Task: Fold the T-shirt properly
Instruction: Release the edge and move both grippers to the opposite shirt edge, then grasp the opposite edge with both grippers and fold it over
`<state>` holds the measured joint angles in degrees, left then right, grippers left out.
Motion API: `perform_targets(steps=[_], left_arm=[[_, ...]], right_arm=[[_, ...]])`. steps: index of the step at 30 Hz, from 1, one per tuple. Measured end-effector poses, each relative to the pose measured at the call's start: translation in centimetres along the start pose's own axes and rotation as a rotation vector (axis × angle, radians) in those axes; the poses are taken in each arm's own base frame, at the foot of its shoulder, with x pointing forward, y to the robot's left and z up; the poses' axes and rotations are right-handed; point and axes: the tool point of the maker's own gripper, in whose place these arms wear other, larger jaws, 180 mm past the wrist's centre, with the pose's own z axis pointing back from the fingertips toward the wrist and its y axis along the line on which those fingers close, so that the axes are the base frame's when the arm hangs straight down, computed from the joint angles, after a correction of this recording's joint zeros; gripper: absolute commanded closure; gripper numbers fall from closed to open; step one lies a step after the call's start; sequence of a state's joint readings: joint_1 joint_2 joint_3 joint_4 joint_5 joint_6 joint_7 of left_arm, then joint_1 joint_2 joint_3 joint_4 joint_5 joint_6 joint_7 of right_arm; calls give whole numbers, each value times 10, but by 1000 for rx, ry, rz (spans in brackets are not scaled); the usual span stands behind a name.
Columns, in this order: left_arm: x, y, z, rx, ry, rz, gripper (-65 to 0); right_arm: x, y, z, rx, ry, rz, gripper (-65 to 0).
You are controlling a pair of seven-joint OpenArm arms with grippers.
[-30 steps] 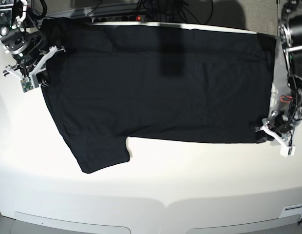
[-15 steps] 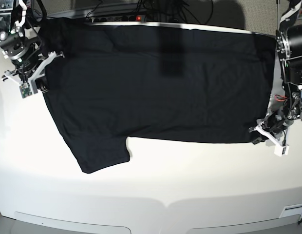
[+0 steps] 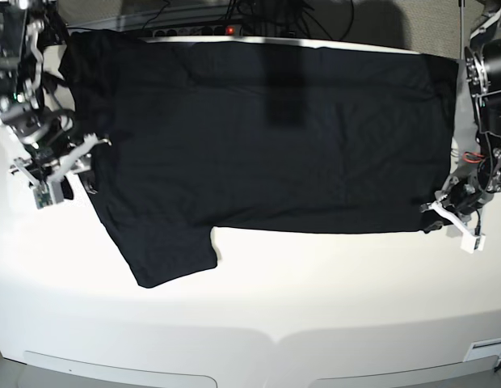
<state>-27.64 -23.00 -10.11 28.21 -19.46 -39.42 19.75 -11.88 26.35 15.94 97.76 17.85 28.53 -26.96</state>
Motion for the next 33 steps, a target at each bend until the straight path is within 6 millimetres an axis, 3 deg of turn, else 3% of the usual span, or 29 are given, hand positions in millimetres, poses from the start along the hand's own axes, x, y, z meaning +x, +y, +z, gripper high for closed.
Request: perform_targets(steps=[6, 14, 18, 24, 28, 33], left_arm=[[0, -2, -1, -6, -2, 7, 0], [-2, -12, -7, -22, -6, 18, 0], [-3, -21, -12, -39, -15, 26, 0], [-3, -25, -14, -47, -20, 31, 0], [-3, -24, -14, -43, -24, 17, 0], [-2, -24, -14, -44, -30, 14, 0]], right_arm=[[6, -9, -54, 34, 75, -41, -297], [43, -54, -100, 4, 168, -9, -297], [47, -74, -118, -6, 247, -38, -297], [19, -66, -135, 69, 397, -8, -297], [19, -63, -141, 79, 406, -18, -297], [18, -33, -151, 164, 392, -11, -297]])
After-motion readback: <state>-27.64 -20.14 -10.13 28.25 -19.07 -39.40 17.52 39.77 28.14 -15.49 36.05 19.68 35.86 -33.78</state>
